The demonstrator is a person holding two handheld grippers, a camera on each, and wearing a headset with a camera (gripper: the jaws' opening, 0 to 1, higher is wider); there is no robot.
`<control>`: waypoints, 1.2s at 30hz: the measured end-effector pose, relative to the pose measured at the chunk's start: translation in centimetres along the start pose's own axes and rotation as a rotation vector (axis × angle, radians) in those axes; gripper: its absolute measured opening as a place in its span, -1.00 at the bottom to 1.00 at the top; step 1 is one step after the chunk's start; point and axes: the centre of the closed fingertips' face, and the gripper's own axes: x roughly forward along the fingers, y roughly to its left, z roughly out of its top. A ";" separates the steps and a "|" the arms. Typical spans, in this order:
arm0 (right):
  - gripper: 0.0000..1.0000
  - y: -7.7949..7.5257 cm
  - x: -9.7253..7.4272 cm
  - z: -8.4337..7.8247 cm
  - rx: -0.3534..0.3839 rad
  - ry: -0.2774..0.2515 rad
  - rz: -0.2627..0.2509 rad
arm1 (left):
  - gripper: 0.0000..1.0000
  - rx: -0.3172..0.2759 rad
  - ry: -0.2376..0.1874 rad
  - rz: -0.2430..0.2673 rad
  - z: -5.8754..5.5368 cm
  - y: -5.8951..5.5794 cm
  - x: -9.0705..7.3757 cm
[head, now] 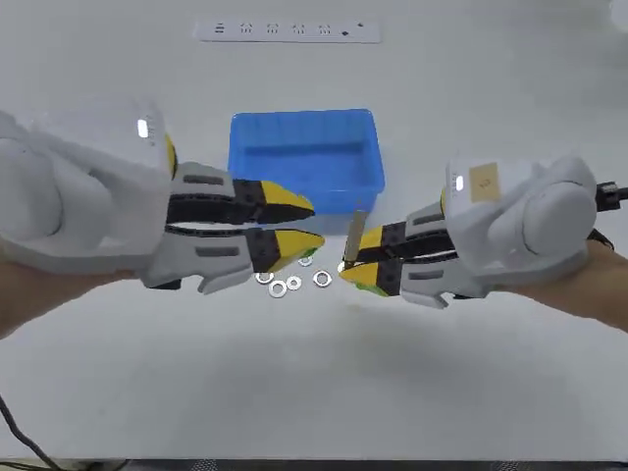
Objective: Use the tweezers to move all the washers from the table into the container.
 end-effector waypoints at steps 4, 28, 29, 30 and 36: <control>-0.83 -1.1 -0.7 1.9 0.011 -0.045 -0.034 | -0.40 -0.010 -0.032 0.112 0.6 1.5 -1.8; -0.82 -9.5 1.5 6.5 -0.036 -0.112 -0.149 | 0.12 -0.131 -0.028 0.249 -4.1 2.6 -5.9; -0.82 -9.8 1.9 6.3 -0.040 -0.106 -0.148 | 0.12 -0.147 -0.023 0.257 -4.5 2.8 -6.1; -0.82 -10.1 2.2 6.1 -0.044 -0.100 -0.147 | 0.12 -0.156 -0.022 0.265 -4.7 2.9 -6.2; -0.82 -12.1 5.1 4.0 -0.025 -0.062 -0.117 | 0.13 -0.199 -0.037 0.283 -5.4 3.4 -6.9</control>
